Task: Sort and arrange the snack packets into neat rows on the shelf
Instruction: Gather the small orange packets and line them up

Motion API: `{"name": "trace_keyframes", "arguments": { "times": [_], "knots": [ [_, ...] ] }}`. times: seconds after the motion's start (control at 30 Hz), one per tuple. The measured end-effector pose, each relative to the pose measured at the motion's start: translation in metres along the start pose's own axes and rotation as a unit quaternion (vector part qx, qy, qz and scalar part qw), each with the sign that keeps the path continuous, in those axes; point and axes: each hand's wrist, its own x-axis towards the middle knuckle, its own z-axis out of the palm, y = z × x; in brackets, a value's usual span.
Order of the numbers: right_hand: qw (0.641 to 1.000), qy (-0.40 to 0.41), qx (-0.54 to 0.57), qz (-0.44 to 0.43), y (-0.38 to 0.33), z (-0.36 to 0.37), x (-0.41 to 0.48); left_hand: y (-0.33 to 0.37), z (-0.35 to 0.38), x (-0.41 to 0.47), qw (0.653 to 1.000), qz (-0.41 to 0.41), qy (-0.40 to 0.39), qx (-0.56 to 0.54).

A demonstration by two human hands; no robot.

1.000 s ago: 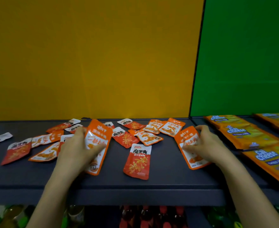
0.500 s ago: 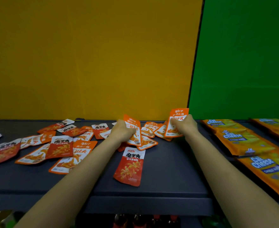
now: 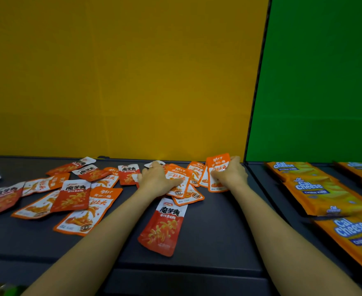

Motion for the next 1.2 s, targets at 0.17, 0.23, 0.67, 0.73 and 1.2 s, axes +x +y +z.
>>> {"name": "trace_keyframes", "arguments": {
  "times": [0.17, 0.23, 0.67, 0.73, 1.2],
  "knots": [
    [0.993, -0.021, 0.111, 0.041, 0.0, -0.001, 0.003, 0.003, -0.001, -0.003, 0.983, 0.04, 0.005, -0.177],
    [0.985, -0.038, 0.162, 0.045, 0.001, -0.001, 0.004, 0.006, -0.003, -0.006, 0.967, 0.049, 0.0, -0.249],
    [0.988, -0.029, 0.145, 0.048, -0.012, 0.016, 0.006, -0.001, -0.014, -0.005, 0.87, -0.034, -0.086, -0.484],
    [0.996, -0.033, 0.074, 0.031, -0.013, 0.022, 0.007, 0.0, -0.014, -0.004, 0.87, -0.025, -0.075, -0.486],
    [0.997, -0.058, -0.057, 0.018, -0.015, 0.023, 0.011, -0.001, -0.019, -0.002, 0.872, -0.07, -0.107, -0.473]
  ]
}}
